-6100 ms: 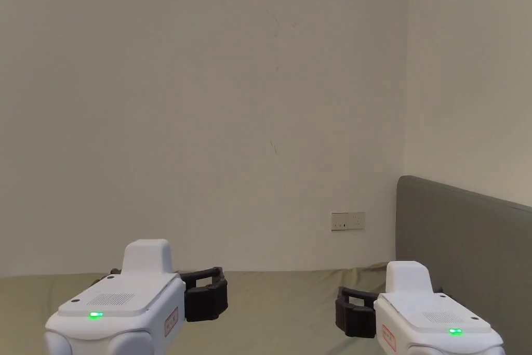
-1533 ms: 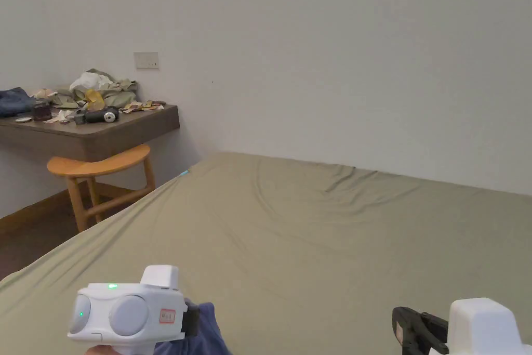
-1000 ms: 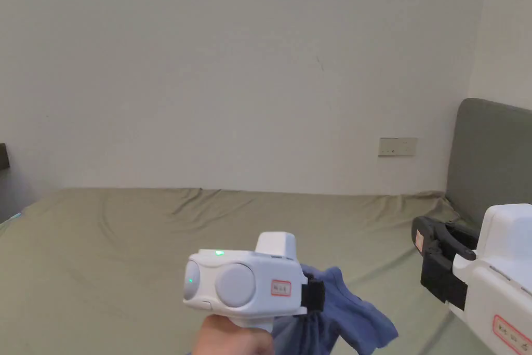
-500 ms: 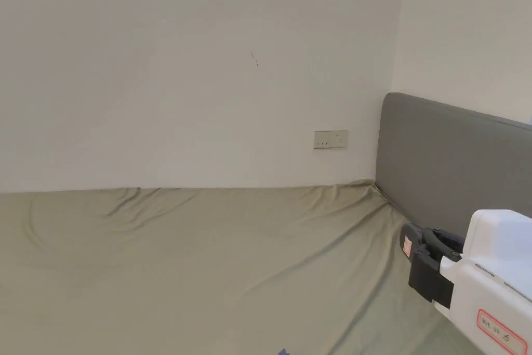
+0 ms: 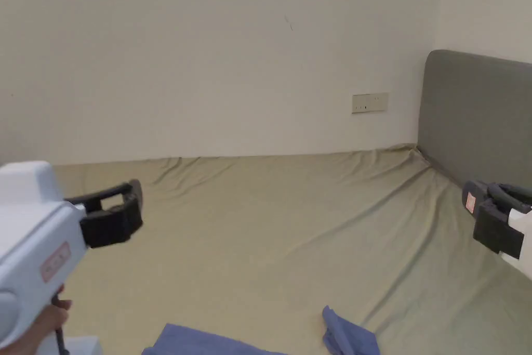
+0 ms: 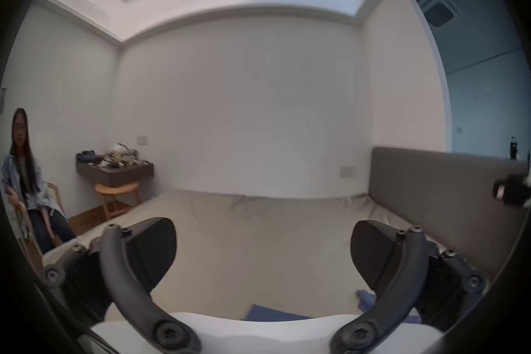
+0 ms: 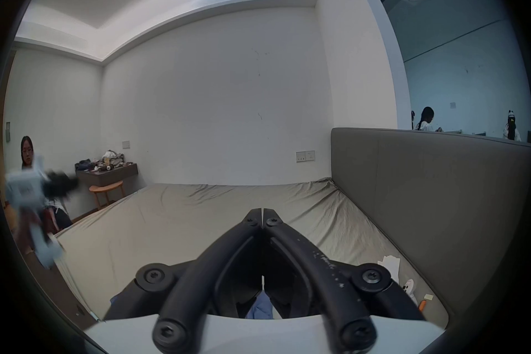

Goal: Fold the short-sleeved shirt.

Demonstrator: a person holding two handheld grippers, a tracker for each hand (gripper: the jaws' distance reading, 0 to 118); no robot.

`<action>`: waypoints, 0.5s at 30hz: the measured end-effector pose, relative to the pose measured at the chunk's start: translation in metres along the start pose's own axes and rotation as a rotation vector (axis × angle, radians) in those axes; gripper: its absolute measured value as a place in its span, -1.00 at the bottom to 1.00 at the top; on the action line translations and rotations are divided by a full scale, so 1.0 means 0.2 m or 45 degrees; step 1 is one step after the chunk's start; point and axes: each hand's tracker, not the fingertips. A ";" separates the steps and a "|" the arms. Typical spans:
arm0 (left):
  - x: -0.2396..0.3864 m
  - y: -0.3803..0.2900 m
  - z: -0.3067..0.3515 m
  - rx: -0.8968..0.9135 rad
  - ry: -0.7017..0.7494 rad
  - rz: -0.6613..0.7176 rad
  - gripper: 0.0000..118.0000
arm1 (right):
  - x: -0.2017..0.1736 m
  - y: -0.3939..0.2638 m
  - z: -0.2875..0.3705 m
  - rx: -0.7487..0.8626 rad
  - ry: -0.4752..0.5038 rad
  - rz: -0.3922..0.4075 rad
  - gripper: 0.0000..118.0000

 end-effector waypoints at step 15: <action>-0.34 -0.14 -0.15 -0.348 -0.130 0.042 -1.00 | -0.14 -0.01 -0.16 -0.017 0.024 -0.032 -0.99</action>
